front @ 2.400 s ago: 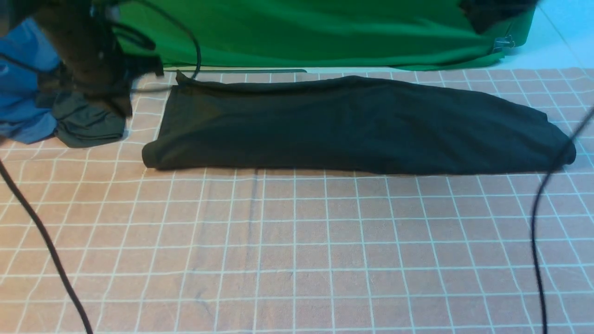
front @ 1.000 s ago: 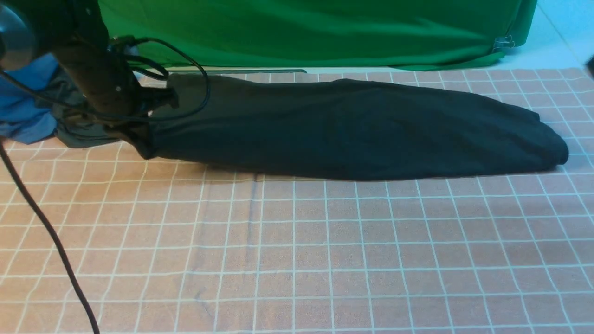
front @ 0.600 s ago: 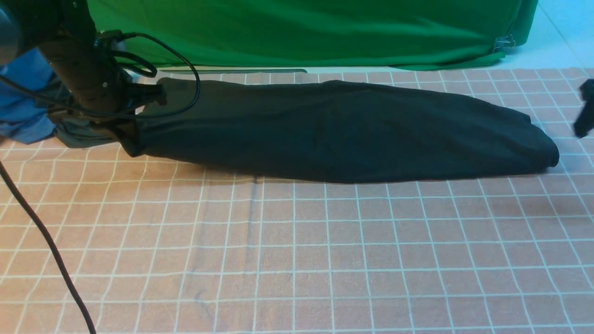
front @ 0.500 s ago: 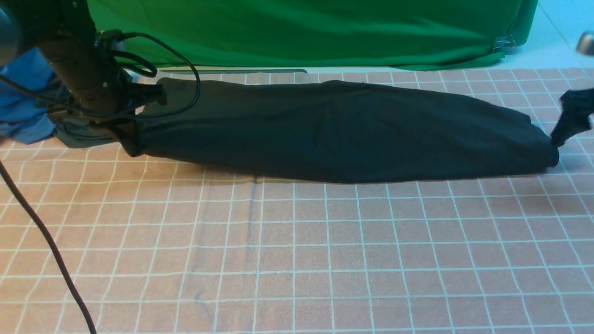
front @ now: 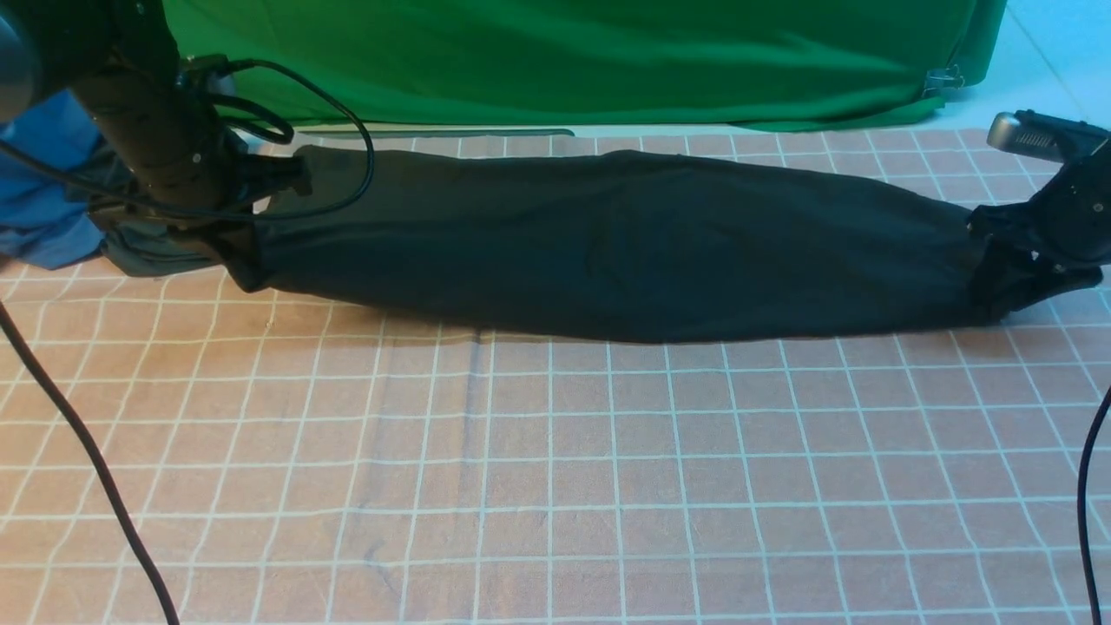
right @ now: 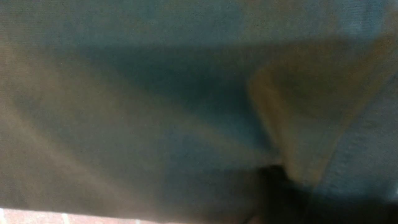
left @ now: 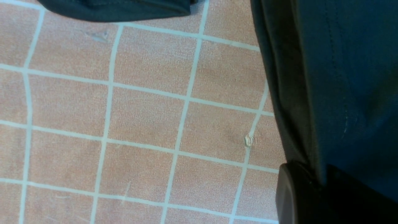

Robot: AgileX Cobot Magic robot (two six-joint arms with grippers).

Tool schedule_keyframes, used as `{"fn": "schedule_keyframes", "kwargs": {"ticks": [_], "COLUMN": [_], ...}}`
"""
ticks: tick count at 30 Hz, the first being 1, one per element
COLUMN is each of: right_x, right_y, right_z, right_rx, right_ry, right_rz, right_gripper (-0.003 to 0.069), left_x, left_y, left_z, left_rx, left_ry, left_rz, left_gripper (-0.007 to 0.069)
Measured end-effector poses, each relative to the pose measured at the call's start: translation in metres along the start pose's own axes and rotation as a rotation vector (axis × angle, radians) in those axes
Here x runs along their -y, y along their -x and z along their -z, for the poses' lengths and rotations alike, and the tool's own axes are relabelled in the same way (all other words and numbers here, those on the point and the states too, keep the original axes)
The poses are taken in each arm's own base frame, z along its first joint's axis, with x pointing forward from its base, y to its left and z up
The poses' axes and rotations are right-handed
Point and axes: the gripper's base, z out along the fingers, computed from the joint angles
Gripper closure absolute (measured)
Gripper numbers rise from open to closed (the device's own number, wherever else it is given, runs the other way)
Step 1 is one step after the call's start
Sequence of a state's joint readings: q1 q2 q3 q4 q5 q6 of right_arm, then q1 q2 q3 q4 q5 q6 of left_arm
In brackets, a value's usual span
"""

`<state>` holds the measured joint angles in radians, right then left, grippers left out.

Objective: Fold a long-sleeved shirt over a pink coffee tablecloth.
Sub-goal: 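Pull the folded dark garment lengthwise by its ends to straighten it flat on the table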

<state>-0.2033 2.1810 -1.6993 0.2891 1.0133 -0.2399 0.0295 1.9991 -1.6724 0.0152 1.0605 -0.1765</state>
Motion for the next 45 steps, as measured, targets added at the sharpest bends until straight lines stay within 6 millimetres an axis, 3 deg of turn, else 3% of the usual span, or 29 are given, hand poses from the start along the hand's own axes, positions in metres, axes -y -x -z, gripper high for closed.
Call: {"fn": "schedule_keyframes", "kwargs": {"ticks": [3,7,13,15,19,24,29,33,37,42,45], "right_x": [-0.001,-0.002,-0.009,-0.014,-0.021,-0.025,-0.027,-0.025,-0.023,-0.021,-0.02], "right_y": [-0.001,-0.01,-0.036,-0.065,-0.12,-0.186,-0.227,-0.242,-0.244,-0.244,-0.244], "right_z": [0.0,0.012,0.059,0.081,0.098,0.097,0.091,0.083,0.081,0.081,0.082], "right_rx": [-0.015,-0.091,-0.119,-0.129,-0.179,-0.239,-0.228,-0.213,-0.212,-0.206,-0.206], "right_ry": [0.005,-0.006,-0.082,-0.107,-0.129,-0.128,-0.141,-0.156,-0.163,-0.187,-0.2], "right_rz": [0.013,0.038,0.051,0.058,0.045,0.021,0.004,0.004,0.005,0.003,-0.003], "right_gripper": [0.0585,0.0589,0.0589,0.0589,0.0589,0.0589,0.0589,0.058,0.0526,0.0405,0.031], "left_x": [-0.001,-0.003,-0.007,-0.013,-0.03,-0.051,-0.059,-0.061,-0.061,-0.063,-0.065], "left_y": [-0.002,-0.005,-0.021,-0.042,-0.087,-0.153,-0.198,-0.218,-0.221,-0.223,-0.226], "left_z": [0.001,0.01,0.04,0.051,0.066,0.077,0.083,0.08,0.079,0.079,0.08], "left_rx": [-0.021,-0.033,-0.049,-0.069,-0.111,-0.156,-0.104,-0.066,-0.046,-0.064,-0.09], "left_ry": [0.007,0.023,0.033,0.037,0.051,0.068,0.066,0.059,0.056,0.081,0.097], "left_rz": [-0.002,-0.008,-0.007,0.011,0.078,0.152,0.199,0.201,0.2,0.188,0.184], "left_gripper": [0.0577,0.0577,0.0577,0.0577,0.0577,0.0577,0.0577,0.0576,0.0565,0.0459,0.0347]}}
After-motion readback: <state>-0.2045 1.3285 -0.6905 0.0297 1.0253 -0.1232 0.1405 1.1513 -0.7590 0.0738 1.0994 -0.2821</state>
